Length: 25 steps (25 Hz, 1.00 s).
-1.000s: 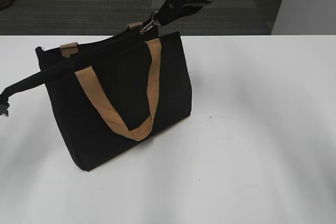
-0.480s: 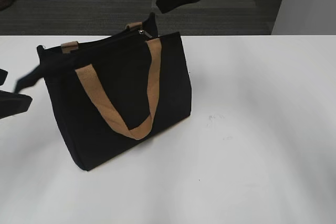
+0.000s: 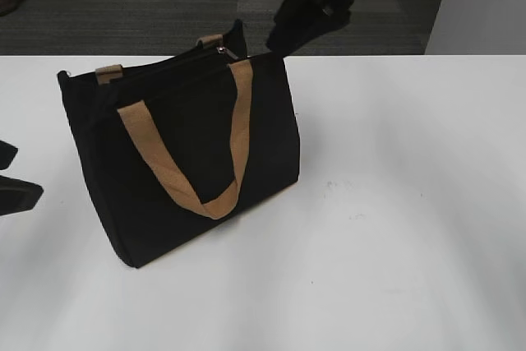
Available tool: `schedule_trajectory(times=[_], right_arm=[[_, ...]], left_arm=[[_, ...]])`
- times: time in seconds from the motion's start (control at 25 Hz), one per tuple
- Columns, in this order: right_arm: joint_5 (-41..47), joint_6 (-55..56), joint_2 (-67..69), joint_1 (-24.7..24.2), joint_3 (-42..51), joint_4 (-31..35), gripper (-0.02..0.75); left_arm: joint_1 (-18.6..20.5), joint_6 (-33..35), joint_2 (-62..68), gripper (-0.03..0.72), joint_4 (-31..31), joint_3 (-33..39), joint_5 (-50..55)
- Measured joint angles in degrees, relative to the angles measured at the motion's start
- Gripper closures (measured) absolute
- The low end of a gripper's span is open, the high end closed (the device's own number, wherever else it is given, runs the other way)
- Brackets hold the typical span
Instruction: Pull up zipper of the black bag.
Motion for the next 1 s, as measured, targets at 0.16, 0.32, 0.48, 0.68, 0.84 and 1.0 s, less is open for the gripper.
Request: schedule_trajectory(times=[0.16, 0.32, 0.48, 0.68, 0.84, 1.0], right_arm=[[0.4, 6.44, -0.05, 0.0, 0.0, -9.98, 0.306], [0.51, 19.73, -0.05, 0.0, 0.0, -23.6, 0.305], [0.65, 34.71, -0.05, -0.04, 0.0, -34.5, 0.305], [0.78, 47.72, -0.18, -1.63, 0.0, -37.79, 0.305], [0.84, 49.4, -2.76, -5.46, 0.0, -34.65, 0.305], [0.84, 50.42, -6.61, -9.83, 0.0, -33.44, 0.305]], left_arm=[[0.0, -13.28, 0.0, 0.239, 11.98, -0.08, -4.75], [0.0, -38.49, 1.42, 0.278, 29.49, -3.55, -5.42], [0.0, -64.19, 3.88, 0.282, 46.05, -10.44, -3.48], [0.0, -77.77, 7.26, 0.284, 55.4, -21.33, 6.77], [0.0, -79.27, 8.21, 0.285, 55.27, -26.47, 8.94], [0.0, -79.46, 8.21, 0.285, 52.89, -28.97, 10.73]])
